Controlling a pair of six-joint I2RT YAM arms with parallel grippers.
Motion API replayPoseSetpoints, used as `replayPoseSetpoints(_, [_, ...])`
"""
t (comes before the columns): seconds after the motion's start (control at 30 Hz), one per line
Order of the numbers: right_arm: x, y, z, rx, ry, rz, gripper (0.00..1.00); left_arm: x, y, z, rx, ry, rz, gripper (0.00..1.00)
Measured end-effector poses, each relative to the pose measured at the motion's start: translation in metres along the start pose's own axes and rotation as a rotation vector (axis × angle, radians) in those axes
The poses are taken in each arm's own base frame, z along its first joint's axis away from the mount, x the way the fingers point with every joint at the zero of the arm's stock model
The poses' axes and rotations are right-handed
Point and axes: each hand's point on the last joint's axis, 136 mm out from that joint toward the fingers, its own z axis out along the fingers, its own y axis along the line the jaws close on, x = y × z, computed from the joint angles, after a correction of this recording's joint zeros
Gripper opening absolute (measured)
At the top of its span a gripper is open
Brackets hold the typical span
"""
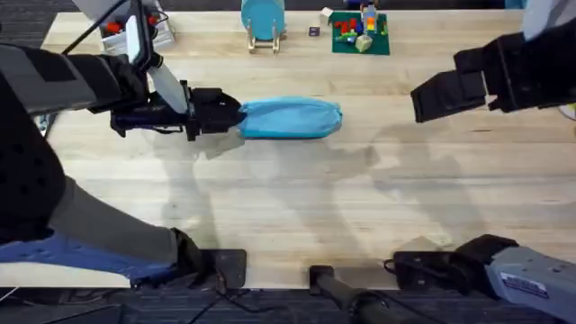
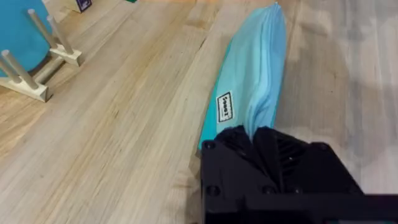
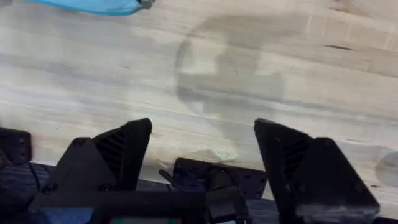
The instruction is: Unzip the bag, pick up the pens from the table one at a time and place them inside, then zip the bag closed.
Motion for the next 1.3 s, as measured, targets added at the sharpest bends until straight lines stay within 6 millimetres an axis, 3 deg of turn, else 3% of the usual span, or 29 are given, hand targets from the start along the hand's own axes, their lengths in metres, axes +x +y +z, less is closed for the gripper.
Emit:
replayPoseSetpoints(0.43, [0.0005, 0.0003, 0.0000, -0.002, 0.003, -0.001, 0.996, 0.0000, 0.0000, 0.0000, 0.000, 0.000, 0.000, 0.045])
replayPoseSetpoints(0.47, [0.0005, 0.0004, 0.0000, -0.002, 0.002, -0.001, 0.996, -0.0001, 0.0002, -0.0001, -0.001, -0.001, 0.005, 0.146])
replayPoseSetpoints(0.63, [0.0005, 0.0003, 0.0000, -0.002, 0.003, -0.001, 0.995, -0.0048, 0.0002, -0.0010, -0.001, -0.030, -0.001, 0.917])
replayPoseSetpoints(0.67, [0.0006, 0.0003, 0.0000, -0.002, 0.003, -0.001, 0.996, -0.0051, 0.0000, -0.0010, 0.000, -0.032, -0.004, 0.964])
replayPoseSetpoints(1.3, [-0.0013, 0.0009, 0.0000, -0.004, -0.005, -0.029, 0.996, -0.0026, 0.0011, -0.0056, -0.012, -0.028, -0.023, 0.994])
